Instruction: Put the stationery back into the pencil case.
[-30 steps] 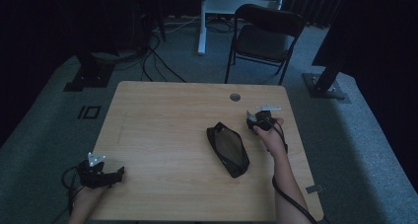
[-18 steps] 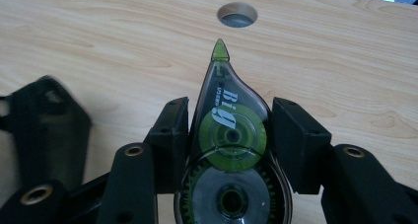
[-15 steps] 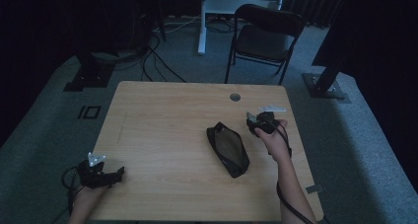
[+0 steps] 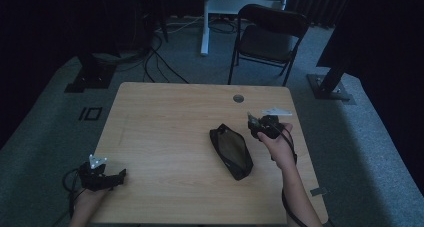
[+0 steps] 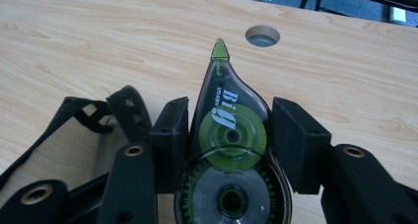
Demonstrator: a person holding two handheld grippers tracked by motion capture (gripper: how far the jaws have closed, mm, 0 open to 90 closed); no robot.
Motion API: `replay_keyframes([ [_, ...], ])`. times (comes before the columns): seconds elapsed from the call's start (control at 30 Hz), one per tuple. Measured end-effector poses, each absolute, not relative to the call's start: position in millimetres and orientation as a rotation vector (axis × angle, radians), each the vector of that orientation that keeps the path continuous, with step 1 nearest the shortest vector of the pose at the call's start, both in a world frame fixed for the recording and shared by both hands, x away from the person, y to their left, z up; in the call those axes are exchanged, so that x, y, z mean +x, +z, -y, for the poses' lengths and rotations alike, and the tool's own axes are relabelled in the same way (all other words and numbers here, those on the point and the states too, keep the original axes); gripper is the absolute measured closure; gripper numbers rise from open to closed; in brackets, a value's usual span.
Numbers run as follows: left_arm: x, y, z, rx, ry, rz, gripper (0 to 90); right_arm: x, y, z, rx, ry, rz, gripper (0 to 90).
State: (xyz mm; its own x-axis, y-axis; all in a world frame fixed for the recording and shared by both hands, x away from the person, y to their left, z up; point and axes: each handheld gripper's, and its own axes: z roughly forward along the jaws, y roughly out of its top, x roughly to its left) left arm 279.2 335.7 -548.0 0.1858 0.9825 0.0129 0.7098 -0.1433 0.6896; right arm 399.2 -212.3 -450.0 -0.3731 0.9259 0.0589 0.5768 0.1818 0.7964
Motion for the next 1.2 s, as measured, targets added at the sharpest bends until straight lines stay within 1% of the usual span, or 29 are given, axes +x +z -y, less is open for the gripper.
replay_keyframes([
  [0.13,279,-548,-336,1.919,0.647,-1.582,0.6,391,-447,207,1.424,1.064,-2.028,50.0],
  [0.43,279,-548,-336,1.919,0.647,-1.582,0.6,374,-432,193,1.348,1.130,-2.042,50.0],
  [0.6,279,-548,-336,1.920,0.648,-1.580,0.6,362,-425,178,1.321,1.140,-2.062,50.0],
  [0.93,279,-548,-336,1.918,0.648,-1.581,0.6,356,-431,159,1.308,1.134,-2.099,50.0],
  [1.2,279,-548,-336,1.917,0.648,-1.582,0.6,353,-446,145,1.325,1.117,-2.163,50.1],
])
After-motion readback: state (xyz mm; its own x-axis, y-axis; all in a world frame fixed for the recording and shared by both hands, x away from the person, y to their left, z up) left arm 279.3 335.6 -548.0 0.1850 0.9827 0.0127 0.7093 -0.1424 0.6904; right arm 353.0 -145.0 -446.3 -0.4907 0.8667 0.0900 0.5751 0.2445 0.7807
